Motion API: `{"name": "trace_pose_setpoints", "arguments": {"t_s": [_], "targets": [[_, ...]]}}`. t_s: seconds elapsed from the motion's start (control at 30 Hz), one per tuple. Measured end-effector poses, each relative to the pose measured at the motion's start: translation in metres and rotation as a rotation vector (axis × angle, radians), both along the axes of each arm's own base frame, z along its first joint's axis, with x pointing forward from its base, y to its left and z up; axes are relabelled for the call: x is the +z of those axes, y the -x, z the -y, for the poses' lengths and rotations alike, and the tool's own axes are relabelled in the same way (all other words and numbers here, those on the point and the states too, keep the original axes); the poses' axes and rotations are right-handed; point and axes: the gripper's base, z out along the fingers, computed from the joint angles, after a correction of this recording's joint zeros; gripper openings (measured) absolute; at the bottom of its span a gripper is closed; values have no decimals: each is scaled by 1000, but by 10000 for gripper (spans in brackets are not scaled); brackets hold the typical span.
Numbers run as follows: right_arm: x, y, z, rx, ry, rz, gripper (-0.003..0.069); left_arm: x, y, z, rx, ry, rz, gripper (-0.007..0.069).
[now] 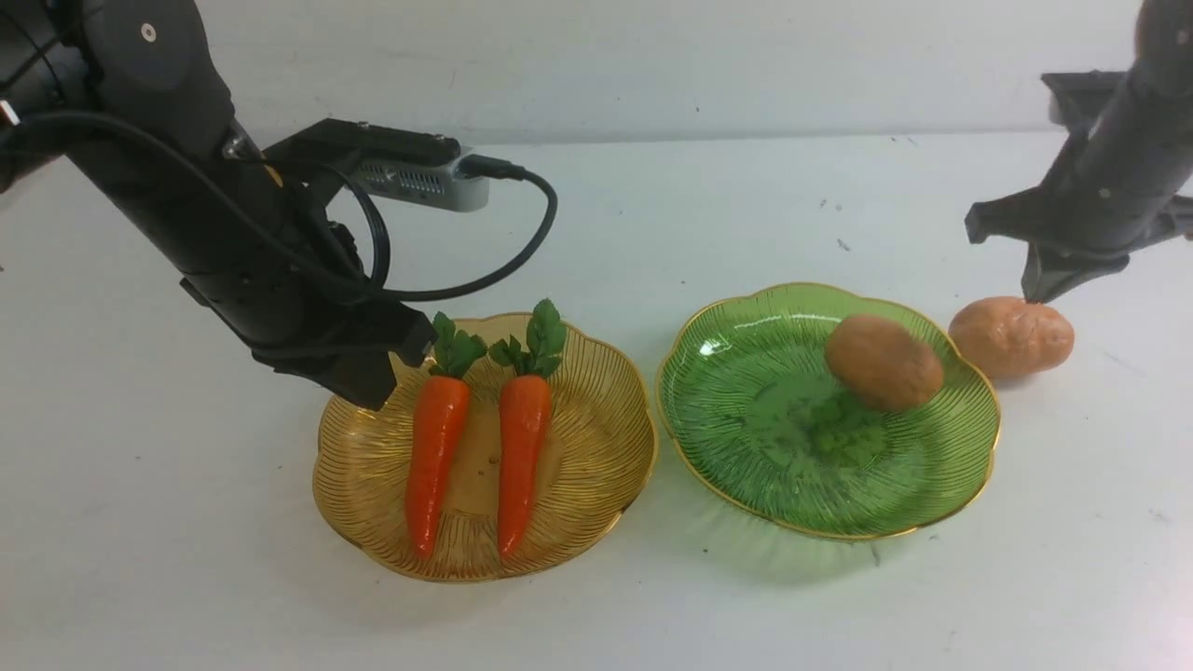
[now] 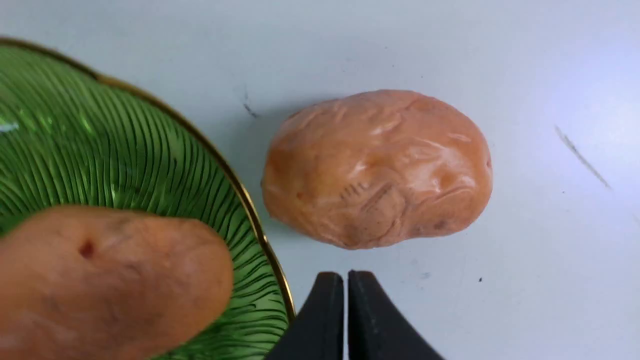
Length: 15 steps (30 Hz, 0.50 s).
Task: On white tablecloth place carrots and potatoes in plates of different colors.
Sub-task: 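Put the potato onto the plate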
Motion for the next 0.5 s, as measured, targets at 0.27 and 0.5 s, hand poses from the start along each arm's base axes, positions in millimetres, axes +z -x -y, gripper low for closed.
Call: {"name": "trace_pose_setpoints", "arguments": {"t_s": [0.27,0.5], "targets": [[-17,-6,26,-311,-158,-51,268,0,0,0,0,0,0,-1],[-33,-13,26,-574,-238,-66,649,0,0,0,1,1,3,-1]]}}
